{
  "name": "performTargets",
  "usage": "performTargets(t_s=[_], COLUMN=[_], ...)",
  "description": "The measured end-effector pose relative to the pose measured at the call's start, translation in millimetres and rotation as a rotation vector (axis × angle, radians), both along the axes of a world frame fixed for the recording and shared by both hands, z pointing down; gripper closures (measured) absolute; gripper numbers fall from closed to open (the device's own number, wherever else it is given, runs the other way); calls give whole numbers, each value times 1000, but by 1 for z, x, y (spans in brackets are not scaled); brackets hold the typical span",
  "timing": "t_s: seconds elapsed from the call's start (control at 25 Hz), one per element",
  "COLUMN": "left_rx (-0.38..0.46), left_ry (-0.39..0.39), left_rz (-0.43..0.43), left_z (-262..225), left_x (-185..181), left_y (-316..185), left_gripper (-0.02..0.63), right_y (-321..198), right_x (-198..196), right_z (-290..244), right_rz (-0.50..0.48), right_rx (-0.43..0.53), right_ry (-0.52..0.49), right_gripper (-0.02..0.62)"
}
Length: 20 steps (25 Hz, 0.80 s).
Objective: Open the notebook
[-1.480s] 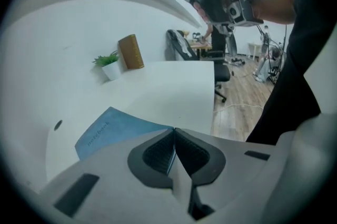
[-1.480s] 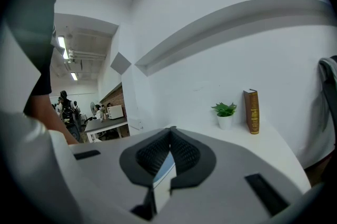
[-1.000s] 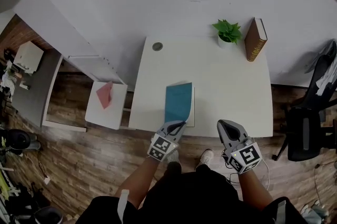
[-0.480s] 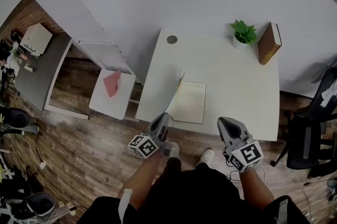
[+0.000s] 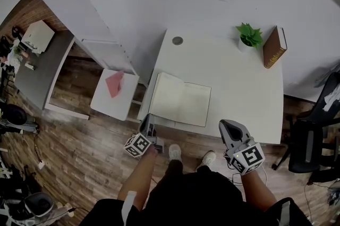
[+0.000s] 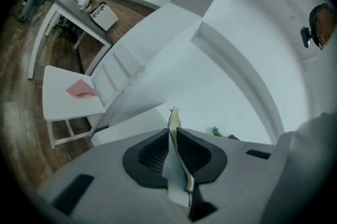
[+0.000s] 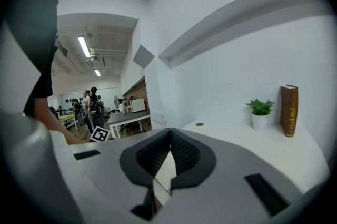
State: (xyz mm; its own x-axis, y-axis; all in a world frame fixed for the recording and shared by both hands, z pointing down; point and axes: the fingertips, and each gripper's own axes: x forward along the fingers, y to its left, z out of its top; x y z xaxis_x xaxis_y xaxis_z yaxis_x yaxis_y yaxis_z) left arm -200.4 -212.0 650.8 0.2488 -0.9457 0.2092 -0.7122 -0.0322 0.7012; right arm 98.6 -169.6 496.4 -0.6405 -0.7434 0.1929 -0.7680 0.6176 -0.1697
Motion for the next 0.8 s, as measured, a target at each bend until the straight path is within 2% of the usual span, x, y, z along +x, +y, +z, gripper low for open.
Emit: performTargets(t_s=[0.04, 0.12, 0.24, 0.32, 0.48, 0.6, 0.8], left_rx=[-20, -61, -80, -41, 114, 205, 307], left_ry=[-16, -57, -166, -259, -430, -497, -549], left_rz=[-15, -44, -54, -3, 174, 271, 360], left_z=[6, 14, 10, -9, -63, -98, -137], left_x=[-6, -18, -27, -21, 24, 62, 111], left_y=[0, 3, 7, 6, -5, -11, -13], left_gripper=[559, 418, 341, 339, 339, 339, 358], right_y=[-1, -3, -6, -8, -12, -15, -20], right_x=[0, 0, 0, -2, -5, -3, 12], right_z=[0, -2, -4, -7, -12, -17, -34], right_rz=[4, 14, 19, 17, 22, 38, 102], right_rx=[-2, -1, 10, 19, 37, 55, 99], right_ry=[-3, -5, -1, 0, -6, -12, -19], right_gripper=[594, 594, 594, 594, 594, 594, 594])
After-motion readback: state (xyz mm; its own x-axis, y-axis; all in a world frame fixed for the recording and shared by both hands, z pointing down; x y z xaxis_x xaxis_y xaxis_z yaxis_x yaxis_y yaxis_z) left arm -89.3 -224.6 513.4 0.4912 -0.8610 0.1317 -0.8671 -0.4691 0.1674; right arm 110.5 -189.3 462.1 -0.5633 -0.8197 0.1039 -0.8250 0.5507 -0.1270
